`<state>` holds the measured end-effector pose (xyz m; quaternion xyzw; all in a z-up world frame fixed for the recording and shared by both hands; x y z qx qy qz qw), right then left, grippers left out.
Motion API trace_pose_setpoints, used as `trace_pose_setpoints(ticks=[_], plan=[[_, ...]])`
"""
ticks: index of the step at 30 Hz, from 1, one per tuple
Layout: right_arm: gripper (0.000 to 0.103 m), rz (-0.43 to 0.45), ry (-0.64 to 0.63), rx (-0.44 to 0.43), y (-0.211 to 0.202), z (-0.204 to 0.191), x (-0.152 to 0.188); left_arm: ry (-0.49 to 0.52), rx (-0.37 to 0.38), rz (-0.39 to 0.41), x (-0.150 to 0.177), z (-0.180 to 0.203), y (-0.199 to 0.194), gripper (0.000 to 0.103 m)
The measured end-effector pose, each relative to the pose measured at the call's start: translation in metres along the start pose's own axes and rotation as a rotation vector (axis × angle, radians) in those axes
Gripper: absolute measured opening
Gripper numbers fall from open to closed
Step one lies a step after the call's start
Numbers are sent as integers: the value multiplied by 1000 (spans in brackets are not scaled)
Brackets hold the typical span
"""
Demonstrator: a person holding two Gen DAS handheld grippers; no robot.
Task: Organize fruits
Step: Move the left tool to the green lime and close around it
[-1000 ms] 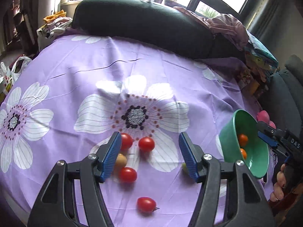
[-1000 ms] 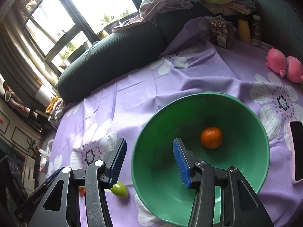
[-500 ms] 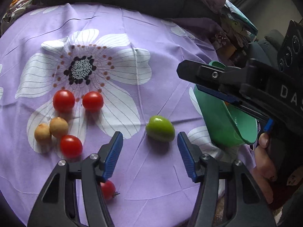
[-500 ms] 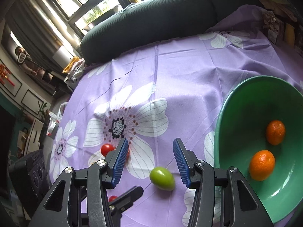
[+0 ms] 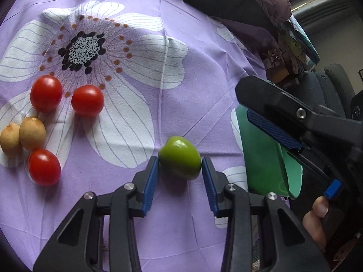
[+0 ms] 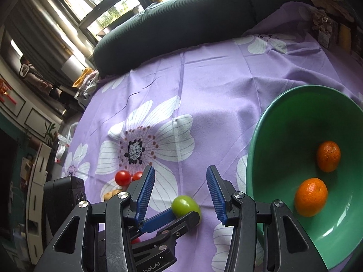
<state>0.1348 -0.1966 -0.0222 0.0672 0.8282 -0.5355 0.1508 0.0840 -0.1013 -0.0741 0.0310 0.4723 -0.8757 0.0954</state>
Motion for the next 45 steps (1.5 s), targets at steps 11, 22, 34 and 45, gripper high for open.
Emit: trace_pose_setpoints(ticks=[11,22,34,45], plan=[[50,-53,-62,10,21,-23,4,-14,-44,121,-9,-25,-35,26],[50,-89,-53,27,32,-21,7,-3,-35,33,-6,-16,-15,31],[50,-84,-31,22,28,-13,6,11,-10,17,-1,-7,-6,12],[50,-104,-36,20,34,-16,8,-47,-2,62,-8,-28,-25,9]])
Point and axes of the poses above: each gripper's, at about its wrist camera, not at the fingertips, and y roughly the way its jaws point, z to its right, x to its underside, the point moved 4 cm from there along y, roughly the way its jaws point, and after that the axes turned 12 degrees about -z, right-handed, at the moved point
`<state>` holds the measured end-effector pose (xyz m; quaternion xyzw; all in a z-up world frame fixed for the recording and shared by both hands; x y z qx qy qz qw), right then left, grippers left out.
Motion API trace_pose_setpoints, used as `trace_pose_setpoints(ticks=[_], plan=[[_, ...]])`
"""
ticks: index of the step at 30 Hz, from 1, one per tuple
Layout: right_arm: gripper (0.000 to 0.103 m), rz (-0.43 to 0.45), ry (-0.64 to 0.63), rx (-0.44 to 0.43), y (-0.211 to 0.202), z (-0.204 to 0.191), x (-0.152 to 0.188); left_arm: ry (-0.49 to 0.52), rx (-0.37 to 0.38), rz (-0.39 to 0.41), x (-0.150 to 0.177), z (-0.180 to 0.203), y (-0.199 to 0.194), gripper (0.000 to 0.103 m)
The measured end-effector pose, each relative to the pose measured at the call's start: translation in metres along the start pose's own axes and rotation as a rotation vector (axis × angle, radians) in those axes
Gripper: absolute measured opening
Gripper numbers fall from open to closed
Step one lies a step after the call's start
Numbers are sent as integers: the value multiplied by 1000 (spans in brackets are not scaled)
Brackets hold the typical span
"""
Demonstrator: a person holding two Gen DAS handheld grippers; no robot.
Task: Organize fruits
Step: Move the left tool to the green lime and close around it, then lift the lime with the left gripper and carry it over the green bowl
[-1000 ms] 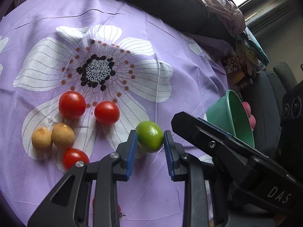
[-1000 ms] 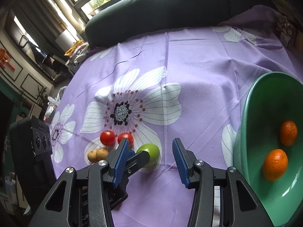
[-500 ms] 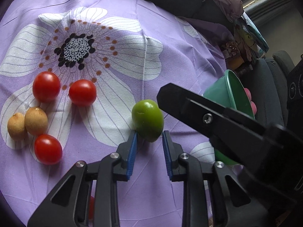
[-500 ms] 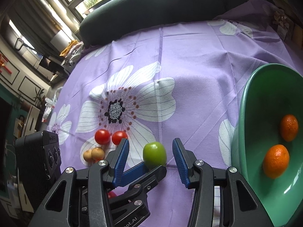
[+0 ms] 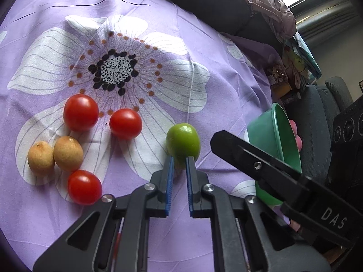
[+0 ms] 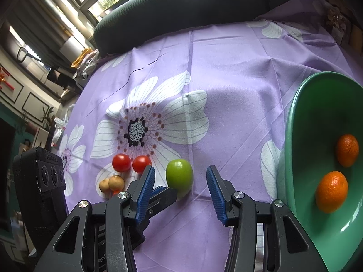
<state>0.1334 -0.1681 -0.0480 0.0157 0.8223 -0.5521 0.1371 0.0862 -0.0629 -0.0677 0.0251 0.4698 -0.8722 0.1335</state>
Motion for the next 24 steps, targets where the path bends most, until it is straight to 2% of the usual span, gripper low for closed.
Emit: trace_pose_setpoints(ticks=[3,8,10,16,20,24], plan=[[50,-3,-12,-6,2,-4,1,-17,-35,14,-2,-7,-5,9],[50,-20,-2,-24,9,-5,-1,-33,-28,1,-2,-11,-4,9],[41,-25,6,-16,13,-5,-3,-29,-18,-5,-1,-10,-4,9],[37,-23,66,7,21,4,-9,-19,6,-4,-1,-6,-4,16],[37,-45,85,-63,25,7,-12,-26,55,9,-4,-4,-7,30],[37,-51,105,-93,26,9,-15,-12,31,21,-8,0,-5,32]])
Point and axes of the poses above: each gripper's, at about its wrist camera, not at the fingertips, and y roughly the way its jaws point, z to its right, x to its underside, the point moved 4 cm from there along y, roughly the way its jaws point, and after that the axes turned 12 degrees about -z, right-handed, at the moved point
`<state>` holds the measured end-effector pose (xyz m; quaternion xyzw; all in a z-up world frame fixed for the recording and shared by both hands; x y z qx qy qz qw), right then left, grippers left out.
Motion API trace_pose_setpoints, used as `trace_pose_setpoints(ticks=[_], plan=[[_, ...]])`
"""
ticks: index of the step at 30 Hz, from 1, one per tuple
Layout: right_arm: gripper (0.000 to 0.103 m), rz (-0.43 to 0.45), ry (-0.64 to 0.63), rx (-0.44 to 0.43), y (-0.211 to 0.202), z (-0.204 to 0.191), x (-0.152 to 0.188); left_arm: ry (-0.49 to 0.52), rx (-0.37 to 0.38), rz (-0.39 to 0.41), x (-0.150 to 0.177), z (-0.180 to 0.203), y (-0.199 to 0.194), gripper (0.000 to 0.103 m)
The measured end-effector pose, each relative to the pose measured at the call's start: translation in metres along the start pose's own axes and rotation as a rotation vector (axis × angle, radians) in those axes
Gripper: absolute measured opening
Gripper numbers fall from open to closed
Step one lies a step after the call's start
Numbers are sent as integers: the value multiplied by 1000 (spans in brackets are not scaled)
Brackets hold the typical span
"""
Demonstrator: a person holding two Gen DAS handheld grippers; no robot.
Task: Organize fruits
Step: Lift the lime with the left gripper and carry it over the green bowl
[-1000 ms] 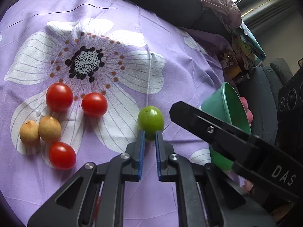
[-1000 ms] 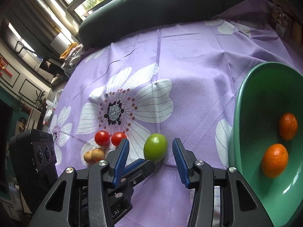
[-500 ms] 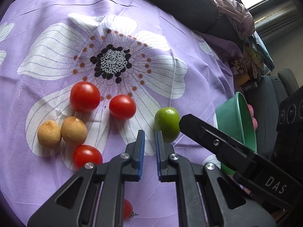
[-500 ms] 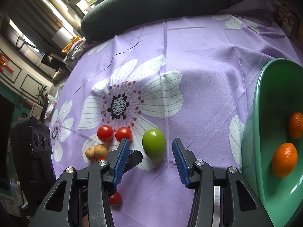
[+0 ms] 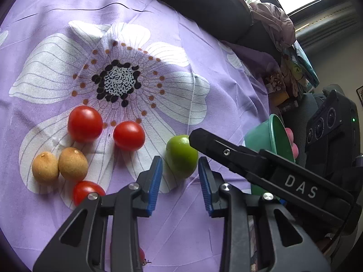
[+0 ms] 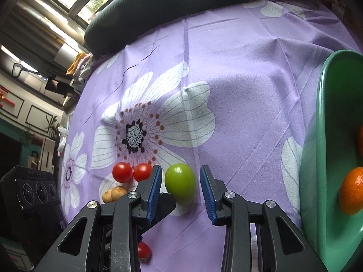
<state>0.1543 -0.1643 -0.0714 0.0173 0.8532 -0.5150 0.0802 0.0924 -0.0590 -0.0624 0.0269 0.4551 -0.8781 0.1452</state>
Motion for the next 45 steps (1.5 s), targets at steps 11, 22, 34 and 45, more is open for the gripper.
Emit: trace_pose_setpoints(ticks=[11,22,34,45], plan=[[38,-43,19,-12,12,4,-4,33,13,-32,-2,6,15,31],[38,-70,-13,7,24,2,-6,111,-33,-20,-1,16,20,29],[37,111,-69,2,-35,-14,6,270,-15,158,12,56,-19,29],[37,306,-12,-14,-111,25,15,451,-4,172,14,134,-7,29]])
Point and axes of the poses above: each gripper's, at about its wrist camera, not at the fingertips, and y roughly the way its jaws point, z to its right, x to its underside, the point moved 4 cm from there along y, roughly the way its jaws point, and after that the axes turned 12 degrees about -z, right-handed, at the moved point
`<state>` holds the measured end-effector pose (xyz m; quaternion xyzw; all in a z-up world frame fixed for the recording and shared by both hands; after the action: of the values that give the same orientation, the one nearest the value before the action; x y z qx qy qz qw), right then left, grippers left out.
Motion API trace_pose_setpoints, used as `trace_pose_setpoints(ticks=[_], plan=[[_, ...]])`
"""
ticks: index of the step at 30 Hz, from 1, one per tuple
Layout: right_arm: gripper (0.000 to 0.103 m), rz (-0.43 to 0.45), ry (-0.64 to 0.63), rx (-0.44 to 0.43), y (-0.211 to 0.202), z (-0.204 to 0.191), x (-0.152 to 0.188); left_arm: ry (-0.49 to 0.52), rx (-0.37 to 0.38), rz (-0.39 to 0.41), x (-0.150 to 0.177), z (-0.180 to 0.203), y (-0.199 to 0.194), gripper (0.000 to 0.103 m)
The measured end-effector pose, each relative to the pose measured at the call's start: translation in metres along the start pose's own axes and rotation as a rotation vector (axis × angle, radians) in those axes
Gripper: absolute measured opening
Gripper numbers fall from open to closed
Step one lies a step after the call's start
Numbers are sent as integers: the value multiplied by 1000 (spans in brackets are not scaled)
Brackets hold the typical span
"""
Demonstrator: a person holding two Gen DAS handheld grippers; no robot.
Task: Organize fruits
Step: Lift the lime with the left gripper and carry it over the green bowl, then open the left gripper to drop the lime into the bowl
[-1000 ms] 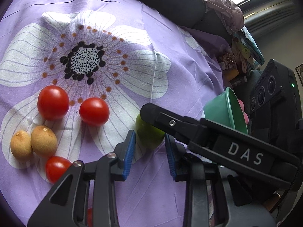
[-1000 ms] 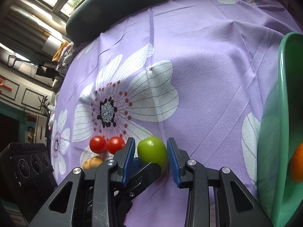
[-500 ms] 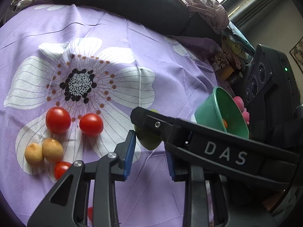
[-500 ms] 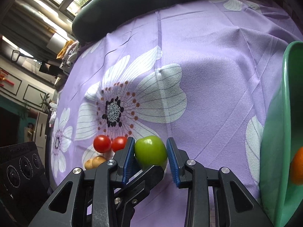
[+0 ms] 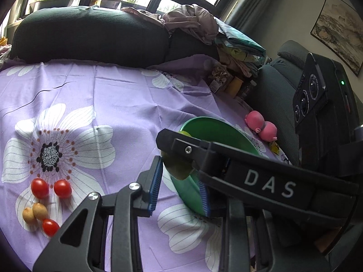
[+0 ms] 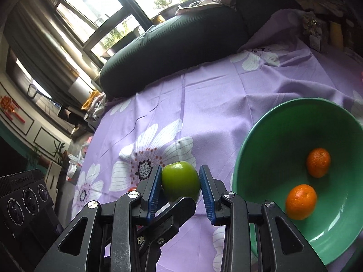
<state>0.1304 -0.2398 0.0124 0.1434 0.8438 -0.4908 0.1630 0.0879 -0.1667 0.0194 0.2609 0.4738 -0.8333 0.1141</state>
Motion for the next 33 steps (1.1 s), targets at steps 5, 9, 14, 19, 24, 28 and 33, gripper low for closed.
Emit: trace_pose_setpoints(ticks=[5,9,14,19,24,28,33], plan=[[37,63,56,7,-27,28,-2,85,22,-22,-7,33,17,29],[37,99,101,35,-42,50,-1,131,57,-41,-10,54,32,29],[37,120,161,55,-53,75,0,167,90,-75,-11,71,49,29],[37,116,198,85,-55,90,2,172,125,-102,-11,79,62,29],[37,98,226,93,-51,101,3,163,134,-134,-11,80,72,29],[37,77,235,107,-46,106,4,146,149,-153,-9,78,79,29],[37,62,244,113,-42,109,4,136,154,-166,-8,76,82,29]])
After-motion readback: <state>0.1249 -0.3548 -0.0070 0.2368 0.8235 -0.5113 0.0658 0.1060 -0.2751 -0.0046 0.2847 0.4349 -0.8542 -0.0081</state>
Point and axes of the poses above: each gripper's, at about its wrist camera, not at the fingertips, and y roughly the way its jaws point, z to its right, x to its underside, the point moved 4 cm from there along y, roughly the way its jaws point, and after that the axes turned 12 degrees about -z, right-handed, at the moved point
